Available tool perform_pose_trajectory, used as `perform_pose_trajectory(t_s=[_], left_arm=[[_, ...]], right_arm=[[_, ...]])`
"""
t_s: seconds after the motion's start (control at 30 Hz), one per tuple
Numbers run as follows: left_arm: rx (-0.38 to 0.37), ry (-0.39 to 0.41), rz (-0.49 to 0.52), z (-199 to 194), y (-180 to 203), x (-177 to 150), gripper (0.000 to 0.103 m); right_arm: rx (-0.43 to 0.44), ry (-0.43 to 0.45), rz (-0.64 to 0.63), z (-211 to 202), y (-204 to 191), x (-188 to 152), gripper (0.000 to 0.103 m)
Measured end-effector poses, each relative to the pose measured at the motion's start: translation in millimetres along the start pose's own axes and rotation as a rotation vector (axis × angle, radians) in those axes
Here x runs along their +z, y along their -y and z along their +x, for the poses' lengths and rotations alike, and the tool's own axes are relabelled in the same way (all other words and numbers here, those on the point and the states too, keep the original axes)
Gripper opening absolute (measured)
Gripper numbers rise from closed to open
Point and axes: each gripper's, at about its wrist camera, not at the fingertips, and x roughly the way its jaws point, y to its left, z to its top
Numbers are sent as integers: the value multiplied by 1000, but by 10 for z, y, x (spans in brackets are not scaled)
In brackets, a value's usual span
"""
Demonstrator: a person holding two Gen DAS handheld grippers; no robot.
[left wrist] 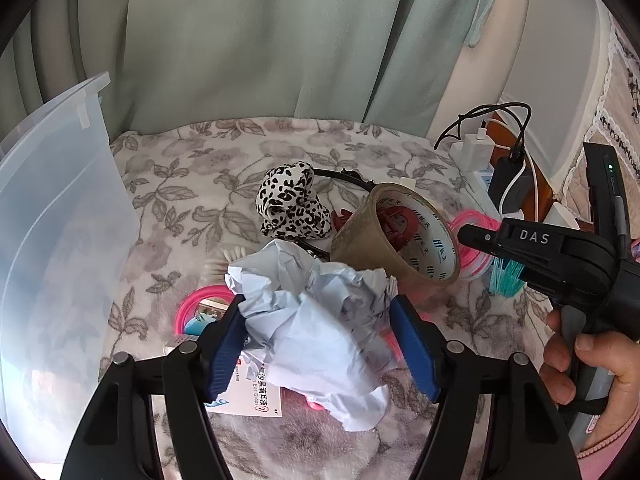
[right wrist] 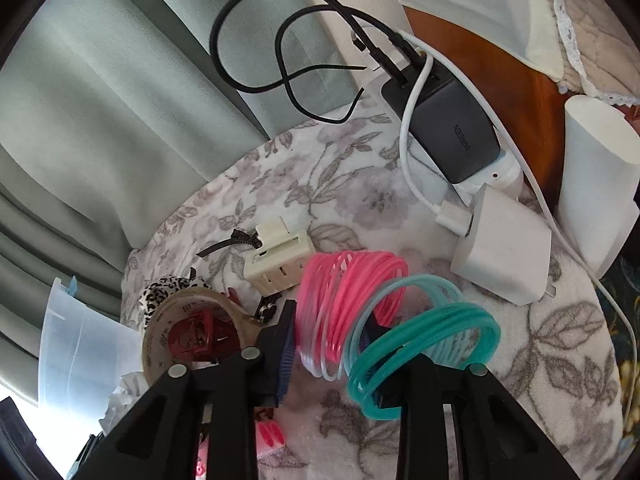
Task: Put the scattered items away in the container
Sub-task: 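Grasp the crumpled white paper with left tool while right tool grasps pink and teal rings, then carry paper with left tool while right tool carries rings into the clear box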
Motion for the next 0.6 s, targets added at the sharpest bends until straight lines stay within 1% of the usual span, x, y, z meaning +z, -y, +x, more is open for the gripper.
perform_pose_trajectory(t_s=[0.07, 0.1, 0.27, 0.6], left_arm=[[1, 0, -9, -18, -21, -10, 61], [1, -1, -15, -26, -35, -15, 61], [-3, 6, -48, -161, -84, -44, 59], [-9, 121, -48, -801, -26, -48, 59]], right_arm=[[31, 5, 19, -111, 10, -44, 25], [38, 12, 23, -172, 11, -66, 24], [71, 53, 29, -533, -6, -170, 24], [122, 138, 5, -1281, -158, -418, 24]])
